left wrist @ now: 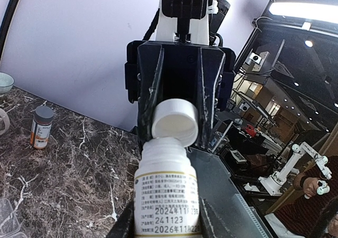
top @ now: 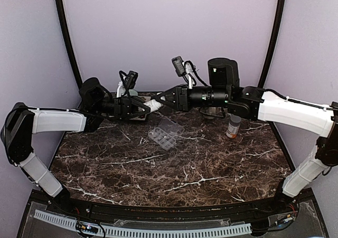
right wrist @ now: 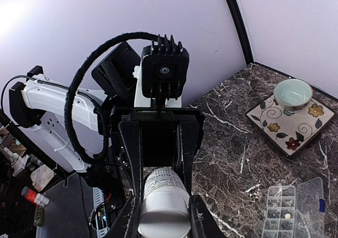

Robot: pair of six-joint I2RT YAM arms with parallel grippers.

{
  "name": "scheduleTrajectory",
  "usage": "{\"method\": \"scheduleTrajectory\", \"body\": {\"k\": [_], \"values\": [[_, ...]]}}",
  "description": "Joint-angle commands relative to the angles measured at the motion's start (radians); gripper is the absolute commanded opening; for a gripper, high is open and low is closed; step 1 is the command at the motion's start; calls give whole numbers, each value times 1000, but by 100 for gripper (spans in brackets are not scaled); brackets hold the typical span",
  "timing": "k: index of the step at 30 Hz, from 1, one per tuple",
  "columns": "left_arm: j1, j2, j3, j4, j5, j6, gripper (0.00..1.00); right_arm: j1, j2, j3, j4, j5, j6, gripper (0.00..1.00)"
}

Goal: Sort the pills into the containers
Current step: Close the lid of the pill bottle on the pill bottle.

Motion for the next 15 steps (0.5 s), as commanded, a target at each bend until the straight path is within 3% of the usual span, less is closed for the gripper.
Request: {"method": "scheduleTrajectory", "body": {"k": [1,15], "values": [[-10,-54,41,-27,-10,50,0,16,-30,-17,12,17,-11,1],[-10,-53,55,-44,-6,58,0,14,-46,-38,6,25,-16,1]]}}
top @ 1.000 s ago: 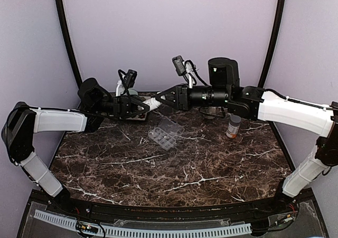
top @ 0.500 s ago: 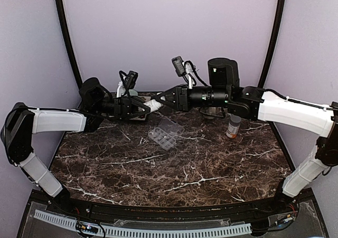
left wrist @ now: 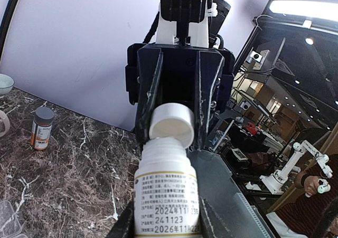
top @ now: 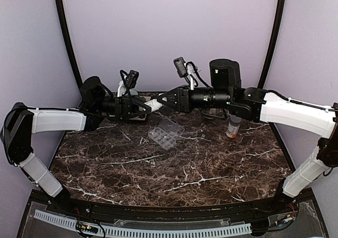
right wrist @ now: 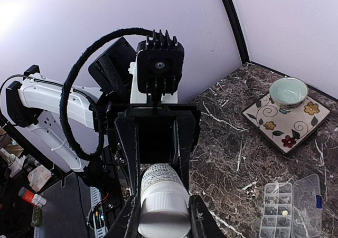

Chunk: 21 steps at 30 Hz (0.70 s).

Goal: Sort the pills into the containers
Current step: Close the lid of the pill bottle on the pill bottle.

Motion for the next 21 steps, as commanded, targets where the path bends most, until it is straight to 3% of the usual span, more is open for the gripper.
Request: {"method": "scheduleTrajectory", "body": {"k": [1,21], "values": [[-5,-50,39,3,-1,20,0,11,-24,-14,8,2,-11,1],[-5,-46,62,7,12,5,0,-3,-32,-36,16,-3,-10,1]]}}
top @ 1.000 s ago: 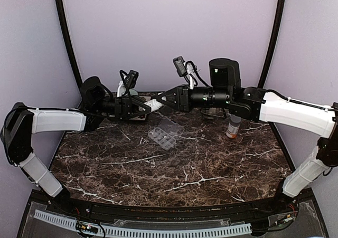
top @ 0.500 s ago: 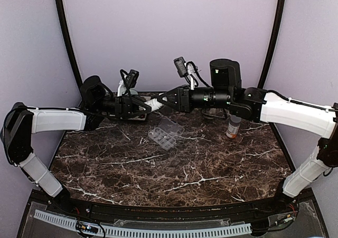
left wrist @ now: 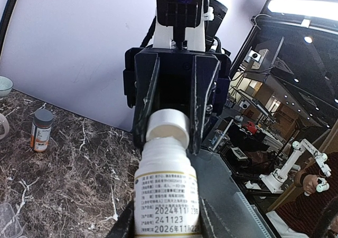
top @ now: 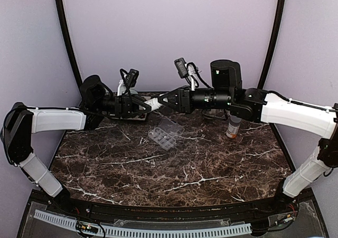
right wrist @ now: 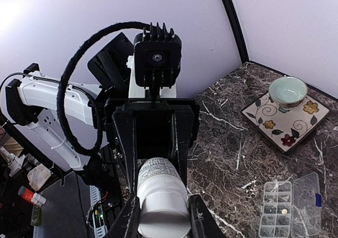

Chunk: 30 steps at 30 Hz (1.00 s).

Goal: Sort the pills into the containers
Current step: Close the lid of the pill bottle on the pill bottle.

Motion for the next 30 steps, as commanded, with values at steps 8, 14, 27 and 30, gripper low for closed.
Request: {"method": "scheduleTrajectory", "body": {"k": [8,14,27,30], "values": [[-4,-33,55,29,17,-17,0,-6,-24,-30,18,-13,-3,1],[-5,-9,59,61,47,-63,0,-7,-17,-19,23,-16,-3,1],[-9,9,63,92,74,-101,0,-7,22,23,38,-41,9,1],[-12,14,68,94,73,-102,0,-7,29,23,44,-48,12,1]]}}
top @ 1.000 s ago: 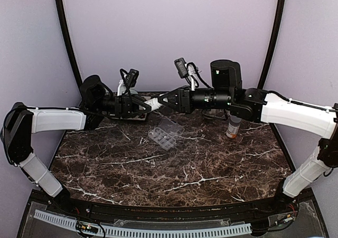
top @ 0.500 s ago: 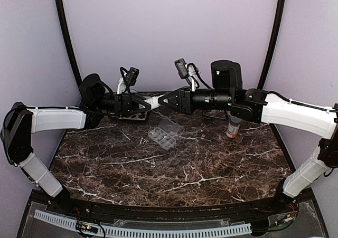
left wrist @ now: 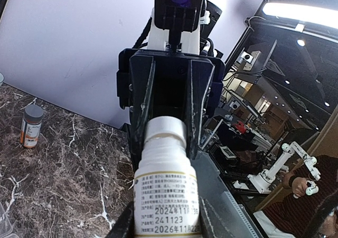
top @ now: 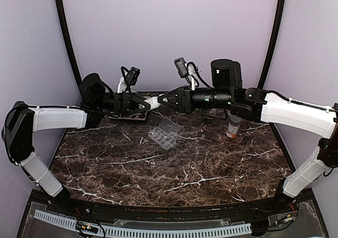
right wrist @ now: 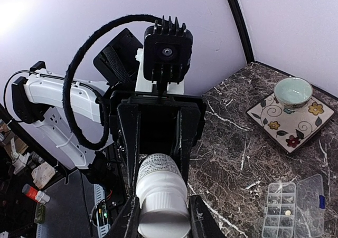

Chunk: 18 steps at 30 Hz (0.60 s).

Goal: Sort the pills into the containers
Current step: Close the lid of the pill bottle on the pill bottle.

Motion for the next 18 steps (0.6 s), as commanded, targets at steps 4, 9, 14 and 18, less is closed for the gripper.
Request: {"method": "scheduleTrajectory", "body": {"k": [4,9,14,18], "values": [[-17,-1,44,59,18,-4,0,0,37,24,47,-24,14,1],[-18,2,51,66,8,-4,0,5,40,16,57,-33,21,1],[-22,11,60,79,-2,-11,0,9,39,6,68,-36,25,1],[-26,18,69,91,-10,-19,0,13,40,1,79,-39,32,1]]}}
